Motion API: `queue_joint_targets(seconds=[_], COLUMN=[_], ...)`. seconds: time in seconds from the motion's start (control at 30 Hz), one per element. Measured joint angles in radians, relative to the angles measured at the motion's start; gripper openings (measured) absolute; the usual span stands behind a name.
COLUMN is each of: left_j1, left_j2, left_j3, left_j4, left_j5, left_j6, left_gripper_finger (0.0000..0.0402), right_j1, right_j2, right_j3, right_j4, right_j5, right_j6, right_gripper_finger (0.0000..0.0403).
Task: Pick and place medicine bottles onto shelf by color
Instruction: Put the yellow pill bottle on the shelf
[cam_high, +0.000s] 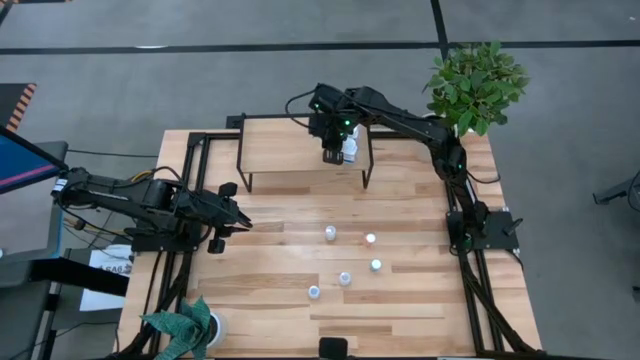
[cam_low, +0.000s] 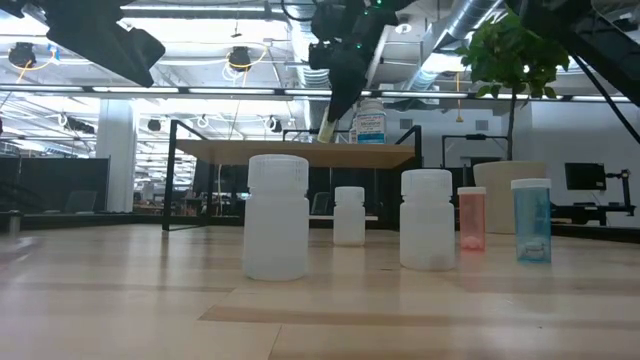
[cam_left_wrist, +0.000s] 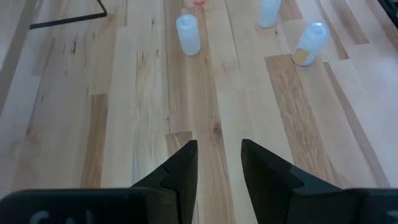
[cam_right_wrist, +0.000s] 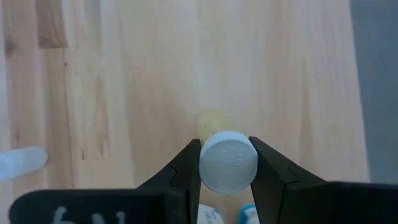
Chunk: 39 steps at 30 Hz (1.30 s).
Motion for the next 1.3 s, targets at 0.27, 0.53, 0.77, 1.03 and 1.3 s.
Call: queue_joint_targets(seconds=[0.27,0.53,0.77,1.03,1.3], left_j1=[0.0,0.0,0.0,0.0,0.0], left_j2=[0.0,0.0,0.0,0.0,0.0], left_j3=[0.0,0.0,0.0,0.0,0.0], left_j4=[0.0,0.0,0.0,0.0,0.0], left_j5=[0.0,0.0,0.0,0.0,0.0], left_j6=[0.0,0.0,0.0,0.0,0.0], left_gripper_finger=[0.0109,0.0109,0.0109,0.0109,0.0109], right_j1=[-0.007,-0.007,-0.007,-0.003,-0.002], right_j2=[0.0,0.001,0.001,0.001,0.001], right_j3=[-0.01,-0.046,-0.046,-0.046,-0.046], right_j4=[0.02,0.057,0.064,0.08,0.081], right_j5=[0.0,0.0,0.019,0.021,0.021], right_j6=[0.0,0.0,0.0,0.0,0.002], right_gripper_finger=[0.0118,0.012,0.0128,0.0142,0.0179])
